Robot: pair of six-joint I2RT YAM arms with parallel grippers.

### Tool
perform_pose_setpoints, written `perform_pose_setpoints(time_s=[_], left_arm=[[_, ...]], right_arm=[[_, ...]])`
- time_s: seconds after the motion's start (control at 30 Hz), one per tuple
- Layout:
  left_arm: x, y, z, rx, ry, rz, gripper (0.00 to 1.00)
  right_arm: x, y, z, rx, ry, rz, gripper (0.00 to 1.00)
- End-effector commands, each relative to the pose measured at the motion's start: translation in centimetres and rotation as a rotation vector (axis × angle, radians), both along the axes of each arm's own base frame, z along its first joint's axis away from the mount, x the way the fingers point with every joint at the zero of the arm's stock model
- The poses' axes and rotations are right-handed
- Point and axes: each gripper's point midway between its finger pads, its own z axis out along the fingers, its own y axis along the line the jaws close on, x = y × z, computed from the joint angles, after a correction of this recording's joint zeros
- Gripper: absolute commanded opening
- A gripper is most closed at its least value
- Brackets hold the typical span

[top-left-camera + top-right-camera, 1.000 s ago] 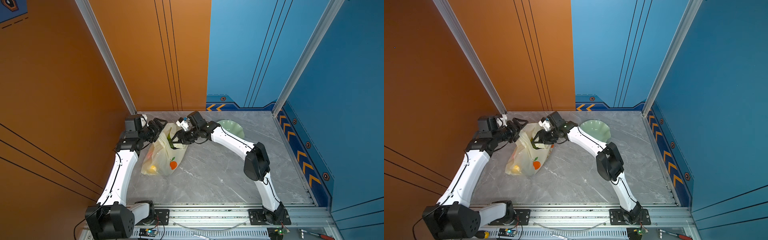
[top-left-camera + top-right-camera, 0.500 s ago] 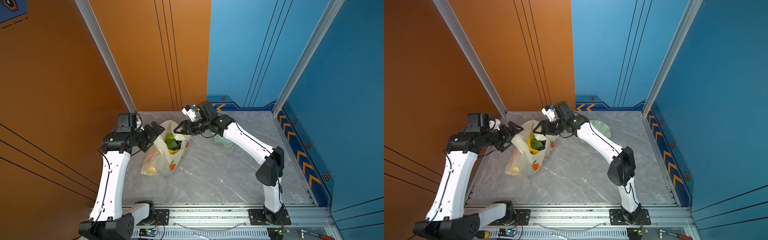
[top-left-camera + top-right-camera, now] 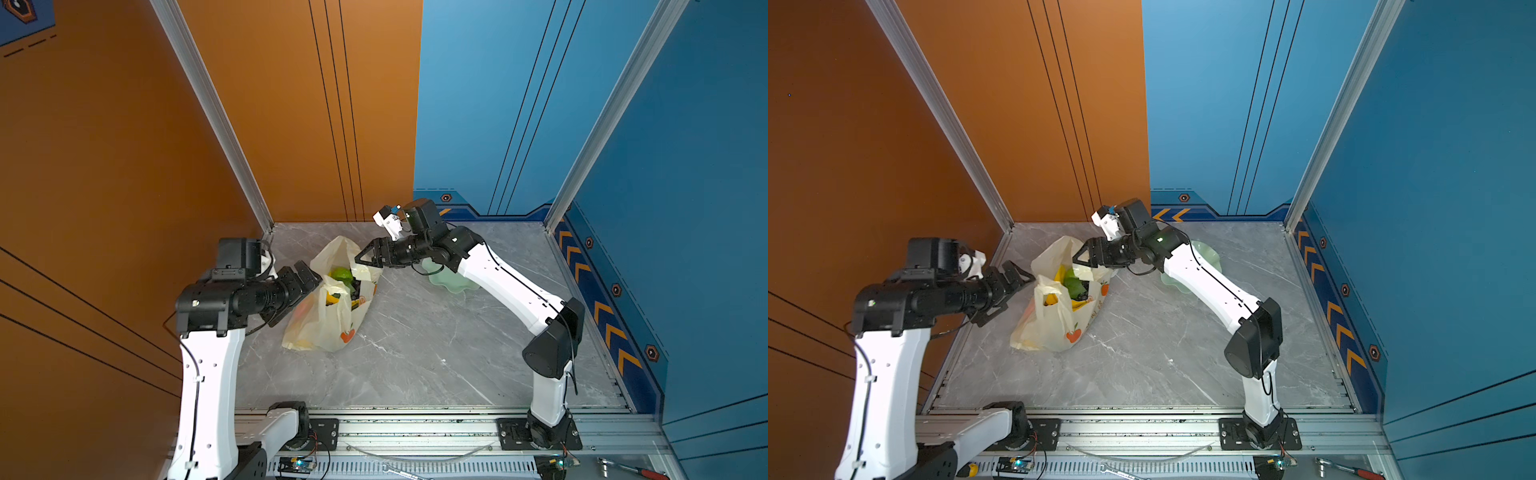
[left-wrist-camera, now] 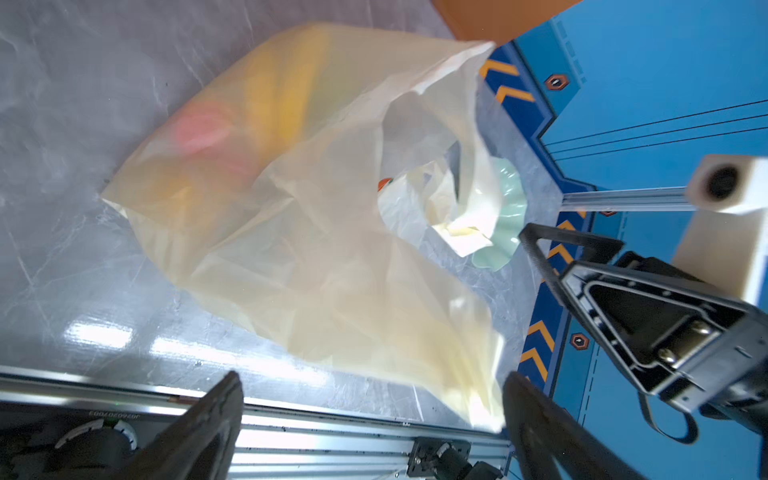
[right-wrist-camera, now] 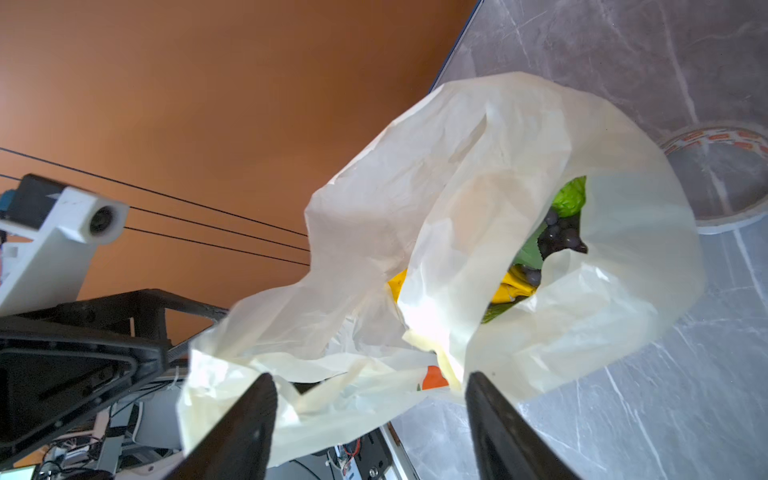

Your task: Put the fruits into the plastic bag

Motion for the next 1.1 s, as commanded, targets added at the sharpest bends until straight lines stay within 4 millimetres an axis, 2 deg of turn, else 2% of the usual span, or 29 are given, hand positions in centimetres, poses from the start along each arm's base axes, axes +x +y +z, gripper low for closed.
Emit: perform_pose_setpoints(time_s=[0.0,0.07,0.1,0.27,0.5,0.63,0.8,0.9,1.07], left_arm=[[-1.8,1.4,3.0,0.075,-0.148,0.043,0.98],[-2.2,2.0,3.2,0.101,-0.18,0.067,0.98],[-2.4,2.3,3.0,0.111,-0.186,0.079,0.98],[-3.1,4.2,2.5,0.183,-0.218,0.172,0.98],[-3.9,5.9,2.8,0.264,-0.295,0.252,0.98],[-3.9,6.6,2.2,0.289,-0.303,0.28,0.98],[-4.0,7.8,1.6,0.343,-0.356,0.338,0.98],[-4.2,8.6,2.1,0.383,-0.45,0.38,0.98],[-4.2,9.4,2.3,0.445,-0.56,0.416,0.98]], right_arm=[[-0.1,-3.1,2.7,-0.008,-0.081,-0.065,1.0],[-0.5,-4.2,3.7,-0.011,-0.116,-0.089,1.0],[0.7,-5.9,4.0,-0.017,-0.129,-0.136,1.0],[1.0,-10.8,5.7,-0.075,-0.265,-0.261,1.0],[0.0,-16.2,6.7,-0.181,-0.509,-0.342,1.0],[-0.6,-19.0,8.0,-0.134,-0.664,-0.469,1.0],[-1.9,-22.9,9.7,0.01,-0.899,-0.673,1.0],[-2.1,-24.8,9.2,-0.041,-0.948,-0.726,1.0],[-1.6,-26.9,7.4,-0.162,-0.922,-0.775,1.0]])
